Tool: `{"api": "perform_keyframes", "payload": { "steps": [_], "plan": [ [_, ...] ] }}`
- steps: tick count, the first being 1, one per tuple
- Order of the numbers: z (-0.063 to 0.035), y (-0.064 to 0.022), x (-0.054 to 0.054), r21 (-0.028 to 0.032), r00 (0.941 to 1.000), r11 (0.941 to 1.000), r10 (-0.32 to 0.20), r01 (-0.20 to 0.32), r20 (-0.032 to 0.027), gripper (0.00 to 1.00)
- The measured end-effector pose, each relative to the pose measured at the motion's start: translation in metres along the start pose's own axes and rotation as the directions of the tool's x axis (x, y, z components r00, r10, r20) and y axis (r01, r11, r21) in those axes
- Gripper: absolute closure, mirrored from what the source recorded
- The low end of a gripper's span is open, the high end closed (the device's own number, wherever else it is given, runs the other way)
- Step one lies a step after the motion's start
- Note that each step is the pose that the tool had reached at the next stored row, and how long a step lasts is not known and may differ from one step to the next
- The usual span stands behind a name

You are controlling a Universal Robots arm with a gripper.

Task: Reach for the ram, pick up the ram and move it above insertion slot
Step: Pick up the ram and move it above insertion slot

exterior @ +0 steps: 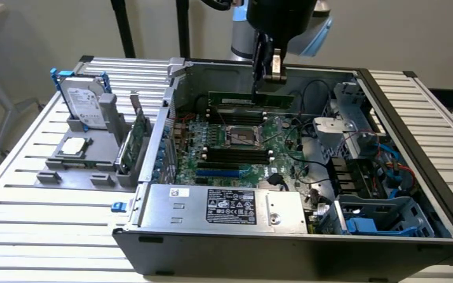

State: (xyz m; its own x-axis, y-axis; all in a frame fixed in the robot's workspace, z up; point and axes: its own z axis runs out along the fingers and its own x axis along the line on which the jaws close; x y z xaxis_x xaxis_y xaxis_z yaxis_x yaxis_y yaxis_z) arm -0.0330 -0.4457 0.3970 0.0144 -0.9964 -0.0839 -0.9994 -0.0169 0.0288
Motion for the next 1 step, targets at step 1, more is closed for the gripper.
{"api": "perform_keyframes", "payload": {
  "steps": [1],
  "plan": [
    [0.0000,0.0000,0.0000,0.0000,1.0000,1.0000,0.000,0.000,0.0000,0.86]
  ]
}}
